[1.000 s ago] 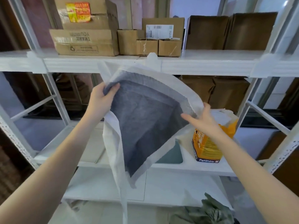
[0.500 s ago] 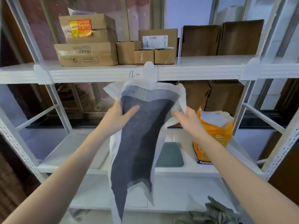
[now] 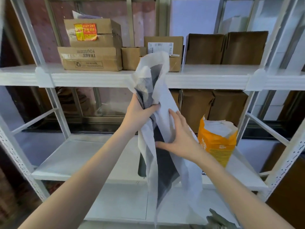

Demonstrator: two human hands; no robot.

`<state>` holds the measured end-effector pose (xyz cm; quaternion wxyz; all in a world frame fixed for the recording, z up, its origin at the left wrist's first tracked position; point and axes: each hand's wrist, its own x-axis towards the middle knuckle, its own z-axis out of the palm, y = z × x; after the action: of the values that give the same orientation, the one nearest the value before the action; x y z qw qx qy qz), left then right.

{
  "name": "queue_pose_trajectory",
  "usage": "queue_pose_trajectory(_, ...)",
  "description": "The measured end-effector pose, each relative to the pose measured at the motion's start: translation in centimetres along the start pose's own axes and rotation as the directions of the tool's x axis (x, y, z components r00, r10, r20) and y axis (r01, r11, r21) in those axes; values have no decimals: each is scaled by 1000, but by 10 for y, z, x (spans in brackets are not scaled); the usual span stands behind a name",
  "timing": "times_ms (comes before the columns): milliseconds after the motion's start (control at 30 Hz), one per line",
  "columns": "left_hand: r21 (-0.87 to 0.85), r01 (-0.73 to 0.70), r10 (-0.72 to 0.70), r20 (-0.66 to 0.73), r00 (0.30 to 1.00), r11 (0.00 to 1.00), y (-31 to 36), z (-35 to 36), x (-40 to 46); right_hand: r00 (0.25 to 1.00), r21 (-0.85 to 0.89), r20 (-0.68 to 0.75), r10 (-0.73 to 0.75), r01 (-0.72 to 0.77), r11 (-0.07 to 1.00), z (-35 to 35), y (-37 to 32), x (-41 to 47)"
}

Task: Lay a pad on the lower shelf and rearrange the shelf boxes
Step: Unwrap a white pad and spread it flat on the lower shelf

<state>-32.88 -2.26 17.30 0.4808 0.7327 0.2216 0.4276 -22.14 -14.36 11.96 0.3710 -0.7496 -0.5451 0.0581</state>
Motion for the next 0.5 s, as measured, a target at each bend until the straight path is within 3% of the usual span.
queue_pose_trajectory(67, -171, 43, -28, 92, 995, 984, 2, -1, 1, 998, -50, -45, 42, -45, 998, 8, 4, -2)
queue_pose_trajectory(167, -290, 94, -52, 149, 987, 953, -2, 1, -3, 987, 191, -126, 96, -71, 979, 7, 7, 1)
queue_pose_trajectory(233, -303, 149, -92, 195, 976, 941, -11, 0, -6, 979, 234, -172, 112, -69, 970, 5, 11, 5)
queue_pose_trajectory(367, -172, 345, -273, 338, 900, 923, -33, -5, -13, 942, 120, -302, 147, -116, 986, 5, 19, 10)
queue_pose_trajectory(433, -35, 456, -431, 272, 861, 889, -54, -7, -15, 926, 144, -324, 196, -156, 977, 2, 23, 13)
queue_pose_trajectory(500, 33, 620, -608, 244, 755, 784, -79, -11, -18, 916, 181, -324, 235, -184, 966, -3, 27, 19)
